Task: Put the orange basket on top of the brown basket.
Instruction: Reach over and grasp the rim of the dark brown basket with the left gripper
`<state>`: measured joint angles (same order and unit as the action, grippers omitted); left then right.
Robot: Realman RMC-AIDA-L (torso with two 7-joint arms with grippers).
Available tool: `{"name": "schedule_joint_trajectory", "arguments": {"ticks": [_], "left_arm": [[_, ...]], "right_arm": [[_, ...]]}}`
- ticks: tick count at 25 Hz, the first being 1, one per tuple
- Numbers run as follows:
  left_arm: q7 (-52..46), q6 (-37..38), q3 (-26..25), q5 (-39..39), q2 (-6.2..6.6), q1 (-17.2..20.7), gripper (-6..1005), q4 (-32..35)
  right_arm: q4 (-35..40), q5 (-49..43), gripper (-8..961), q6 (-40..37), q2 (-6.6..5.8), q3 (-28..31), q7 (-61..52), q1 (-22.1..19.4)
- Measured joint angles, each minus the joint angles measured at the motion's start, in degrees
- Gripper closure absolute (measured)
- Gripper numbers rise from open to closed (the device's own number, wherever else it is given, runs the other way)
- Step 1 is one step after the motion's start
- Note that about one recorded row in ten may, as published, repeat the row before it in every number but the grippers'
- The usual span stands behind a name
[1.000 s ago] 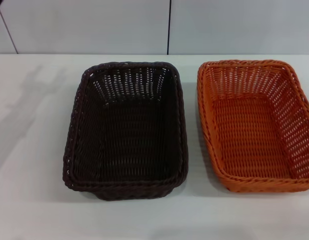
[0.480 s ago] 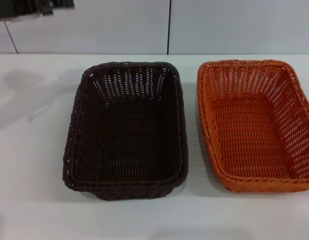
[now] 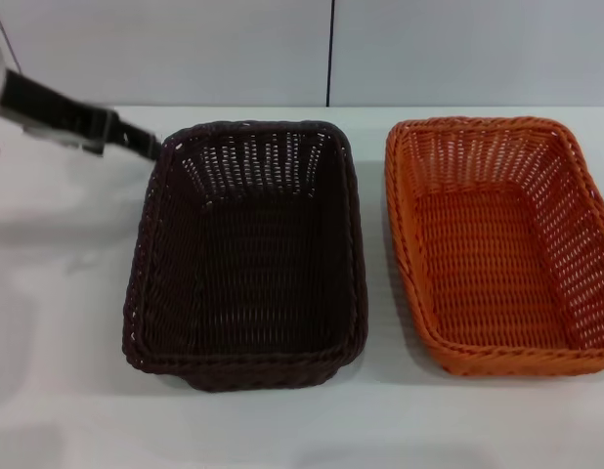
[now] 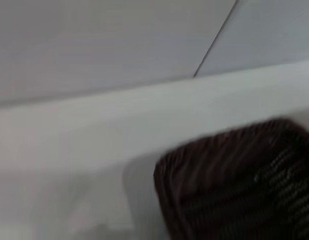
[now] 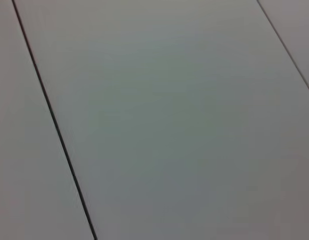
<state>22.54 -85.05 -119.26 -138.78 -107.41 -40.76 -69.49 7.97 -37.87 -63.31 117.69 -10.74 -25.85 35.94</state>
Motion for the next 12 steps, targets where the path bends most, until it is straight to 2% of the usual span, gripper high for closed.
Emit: {"name": "schedule_joint_trajectory", "arguments": {"ticks": [1,2,4,5,7,8,12], "left_arm": [[0.0,0.0,0.0,0.0,0.00,0.0,167,0.0],[-3.3,-3.8,-1.3,-8.0,-4.25,-0.3,167,-3.8],[-4.7,-5.2,-1.5,-12.0,-6.35,-0.4,168,-5.1],[-4.7,-5.2,-1.5,-12.0,-6.35,-0.4,168,-5.1],[-6.2,-6.4,-1.6,-15.8,-8.51,-0.3,168,-6.0],[-6.9,-6.2,-1.6,-16.0,-9.11,-0.2,169,-6.1],[-7.5,-5.9,-1.6,-16.2,-9.57,0.0,169,-6.2]], "right_arm": [[0.0,0.0,374,0.5,-0.12,-0.1,0.0,0.0],[0.0,0.0,374,0.8,-0.26,-0.1,0.0,-0.1],[0.0,0.0,374,1.3,-0.57,-0.1,0.0,-0.2],[0.0,0.0,374,1.3,-0.57,-0.1,0.0,-0.2],[-0.2,0.0,374,1.5,-0.74,-0.1,0.0,-0.2],[-0.2,0.0,374,1.7,-0.90,-0.1,0.0,-0.1],[-0.4,0.0,374,2.9,-1.53,0.1,0.0,0.3]]}}
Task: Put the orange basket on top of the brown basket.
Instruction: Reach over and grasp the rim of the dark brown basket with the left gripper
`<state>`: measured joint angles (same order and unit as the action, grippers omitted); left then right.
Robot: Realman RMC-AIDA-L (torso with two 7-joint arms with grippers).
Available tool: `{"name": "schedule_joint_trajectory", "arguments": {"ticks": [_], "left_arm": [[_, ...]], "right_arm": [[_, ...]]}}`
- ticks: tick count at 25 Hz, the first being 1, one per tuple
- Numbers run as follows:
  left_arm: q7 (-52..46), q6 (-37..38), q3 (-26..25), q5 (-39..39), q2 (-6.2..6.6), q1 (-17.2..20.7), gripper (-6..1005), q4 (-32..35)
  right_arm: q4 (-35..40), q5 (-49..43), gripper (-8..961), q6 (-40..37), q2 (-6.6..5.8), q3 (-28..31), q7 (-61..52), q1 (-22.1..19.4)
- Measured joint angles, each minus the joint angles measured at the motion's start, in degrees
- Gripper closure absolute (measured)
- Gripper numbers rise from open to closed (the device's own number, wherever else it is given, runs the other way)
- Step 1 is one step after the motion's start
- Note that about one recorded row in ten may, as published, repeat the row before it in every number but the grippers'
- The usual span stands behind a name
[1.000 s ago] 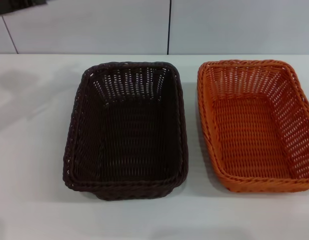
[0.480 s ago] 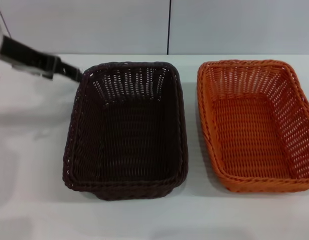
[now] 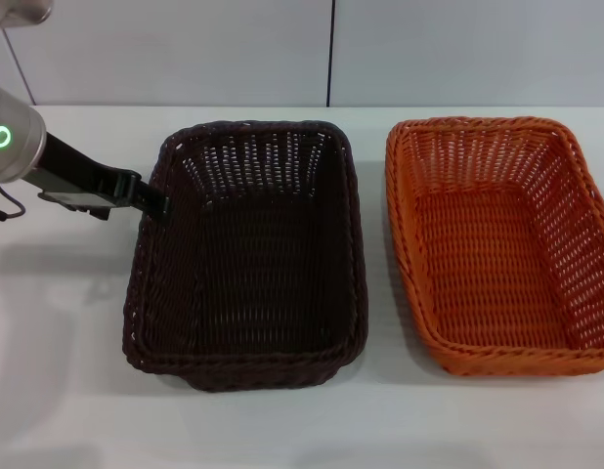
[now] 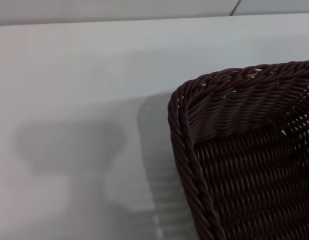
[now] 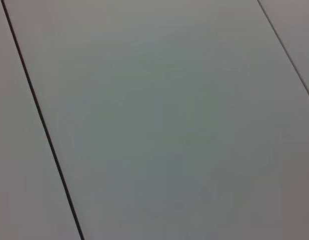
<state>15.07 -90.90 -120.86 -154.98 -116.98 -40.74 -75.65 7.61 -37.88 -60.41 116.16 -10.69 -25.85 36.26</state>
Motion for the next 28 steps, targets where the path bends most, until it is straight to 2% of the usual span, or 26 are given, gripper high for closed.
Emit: {"name": "schedule_joint_trajectory", "arguments": {"ticks": [5,21,28], "left_arm": [[-0.6,2.0,0.3,-0.3,-0.71,0.5,171,2.4],[-0.1,8.1,1.2,0.2,-0.91,-0.5,174,11.0],[-1.0,10.1,1.7,0.7,-1.01,-0.7,176,12.8]], "right_arm": [[-0.6,0.0,374,0.1,-0.56,0.2,0.0,0.5],[-0.3,1.2,374,1.2,-0.78,0.4,0.0,0.7],[0.2,2.5,374,1.3,-0.81,0.3,0.0,0.9]]}}
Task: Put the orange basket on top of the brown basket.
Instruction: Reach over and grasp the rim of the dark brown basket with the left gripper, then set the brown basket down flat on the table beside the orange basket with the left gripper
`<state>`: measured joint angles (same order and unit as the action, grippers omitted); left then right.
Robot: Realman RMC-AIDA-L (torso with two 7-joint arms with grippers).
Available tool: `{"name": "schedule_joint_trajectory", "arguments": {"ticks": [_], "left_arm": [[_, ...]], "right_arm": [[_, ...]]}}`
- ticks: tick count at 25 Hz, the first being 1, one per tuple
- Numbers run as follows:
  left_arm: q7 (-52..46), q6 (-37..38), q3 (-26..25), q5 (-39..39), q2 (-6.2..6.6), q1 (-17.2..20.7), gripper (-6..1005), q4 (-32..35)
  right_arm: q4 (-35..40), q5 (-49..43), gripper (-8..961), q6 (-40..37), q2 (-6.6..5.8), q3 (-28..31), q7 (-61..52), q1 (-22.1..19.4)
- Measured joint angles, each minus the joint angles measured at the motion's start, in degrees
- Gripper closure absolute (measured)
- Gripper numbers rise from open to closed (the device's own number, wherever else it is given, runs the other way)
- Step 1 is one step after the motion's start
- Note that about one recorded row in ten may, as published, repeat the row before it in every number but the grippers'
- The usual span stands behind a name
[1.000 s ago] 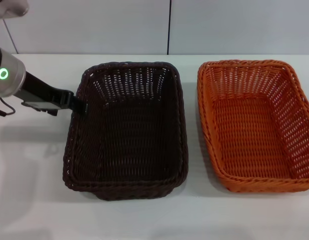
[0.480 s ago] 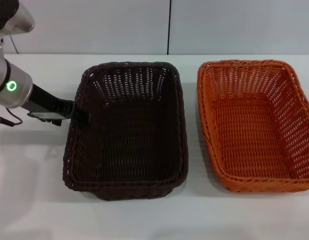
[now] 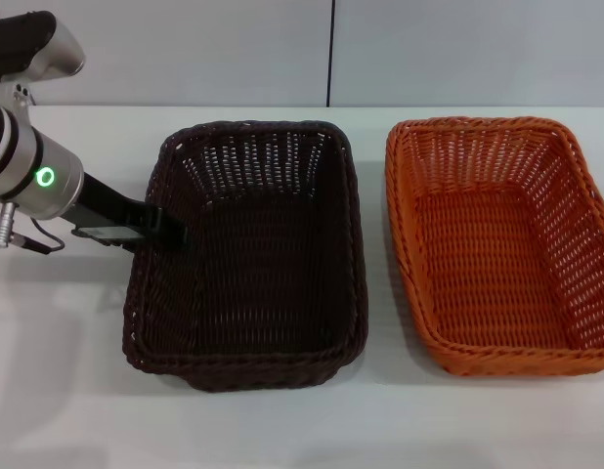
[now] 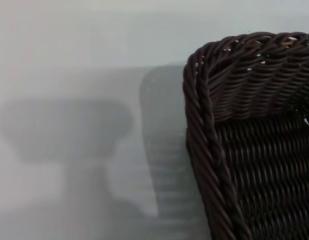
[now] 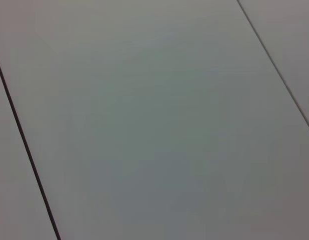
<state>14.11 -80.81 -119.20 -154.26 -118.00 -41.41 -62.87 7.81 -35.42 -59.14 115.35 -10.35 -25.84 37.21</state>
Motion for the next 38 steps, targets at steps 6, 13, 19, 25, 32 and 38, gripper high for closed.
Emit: {"name": "schedule_joint_trajectory", "arguments": {"ticks": [6,13,19,25,32,38], "left_arm": [[-0.4,2.0,0.2,0.2,-0.04,0.5,319,0.8],[0.6,3.8,0.4,2.6,0.07,1.3,660,0.4],[3.0,5.1,0.1,3.8,-0.03,1.5,789,0.7],[4.0,4.4,-0.2,4.9,0.48,1.6,800,-0.6],[12.8,-3.9,-8.6,8.1,1.12,1.5,803,-7.9],[17.4,-9.8,-11.7,13.8,4.20,1.0,802,-9.7]], "right_arm": [[0.1,0.4,374,1.0,-0.46,0.0,0.0,0.5],[0.5,0.5,374,1.5,-0.55,0.4,0.0,0.6],[0.6,0.5,374,1.6,-0.57,0.7,0.0,0.9],[0.7,0.6,374,1.6,-0.57,0.6,0.0,1.0],[0.7,0.6,374,1.6,-0.57,0.6,0.0,1.0],[0.7,1.1,375,1.6,-0.57,1.5,0.0,0.5]]}}
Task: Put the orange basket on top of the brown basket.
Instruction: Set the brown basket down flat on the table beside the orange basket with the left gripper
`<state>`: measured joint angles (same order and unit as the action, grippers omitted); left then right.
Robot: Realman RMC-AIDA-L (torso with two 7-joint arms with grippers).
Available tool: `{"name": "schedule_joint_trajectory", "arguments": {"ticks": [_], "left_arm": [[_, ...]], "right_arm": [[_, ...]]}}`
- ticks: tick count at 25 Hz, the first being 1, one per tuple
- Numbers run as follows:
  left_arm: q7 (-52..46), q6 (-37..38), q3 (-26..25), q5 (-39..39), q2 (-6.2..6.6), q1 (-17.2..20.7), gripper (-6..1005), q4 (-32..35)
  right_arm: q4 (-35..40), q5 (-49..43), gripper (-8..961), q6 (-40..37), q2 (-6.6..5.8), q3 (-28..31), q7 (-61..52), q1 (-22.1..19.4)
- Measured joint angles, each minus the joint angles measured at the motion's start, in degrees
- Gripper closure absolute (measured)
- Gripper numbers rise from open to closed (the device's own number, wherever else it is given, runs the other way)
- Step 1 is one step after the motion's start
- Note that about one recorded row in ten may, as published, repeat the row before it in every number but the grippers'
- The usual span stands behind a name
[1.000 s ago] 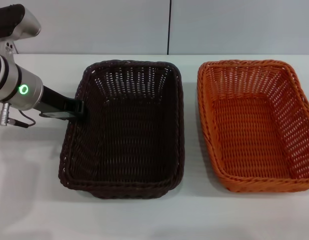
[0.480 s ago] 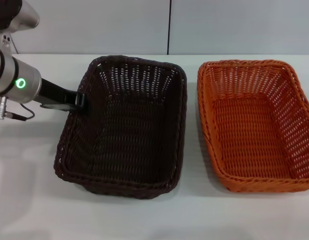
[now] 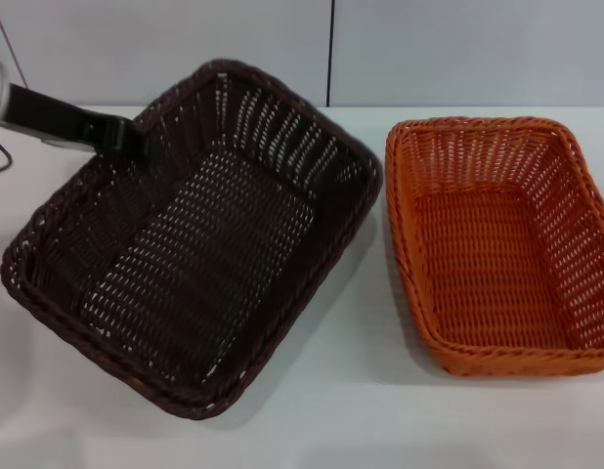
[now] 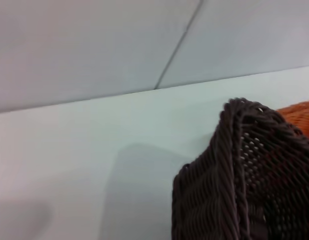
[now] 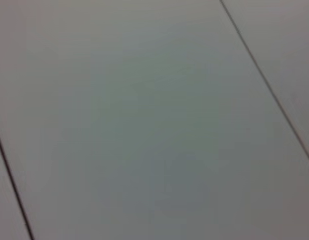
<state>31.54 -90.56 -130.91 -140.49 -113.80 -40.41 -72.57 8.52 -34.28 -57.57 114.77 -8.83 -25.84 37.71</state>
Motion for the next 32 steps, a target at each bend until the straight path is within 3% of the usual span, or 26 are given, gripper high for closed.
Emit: {"name": "schedule_joint_trajectory", "arguments": {"ticks": [9,12,17,25,27,29,30,32], "left_arm": [[7.8,-2.9,0.4,3.3,3.82,-4.0,790,6.0],[11.3,-2.9,0.4,3.3,3.79,-4.7,787,7.5],[20.4,-3.4,1.3,3.2,2.67,-5.9,780,8.6],[27.9,-3.5,4.3,3.3,2.01,-7.1,770,10.0],[33.1,-4.4,5.0,3.7,0.28,-9.0,768,11.3],[34.4,-4.6,5.3,3.6,-0.18,-9.4,765,11.4],[37.6,-3.5,6.7,3.4,-1.50,-10.5,764,12.2],[38.7,-2.7,7.3,3.4,-1.87,-11.3,762,13.2]], "right_arm": [[0.0,0.7,375,-0.3,0.07,0.5,-0.2,-0.2],[0.0,0.7,375,-0.3,0.06,0.6,-0.4,-0.3],[-0.2,0.7,375,-0.3,0.06,0.6,-0.6,-0.4],[0.0,0.7,375,-0.4,0.43,0.1,-2.6,-0.8],[0.0,0.7,375,-0.5,0.59,0.1,-2.8,-1.2],[0.0,0.7,375,-0.6,0.94,0.0,-2.9,-1.5],[0.0,0.7,375,-0.6,1.04,0.0,-3.0,-1.6],[0.0,0.7,375,-0.6,1.15,0.0,-3.7,-1.9]]}}
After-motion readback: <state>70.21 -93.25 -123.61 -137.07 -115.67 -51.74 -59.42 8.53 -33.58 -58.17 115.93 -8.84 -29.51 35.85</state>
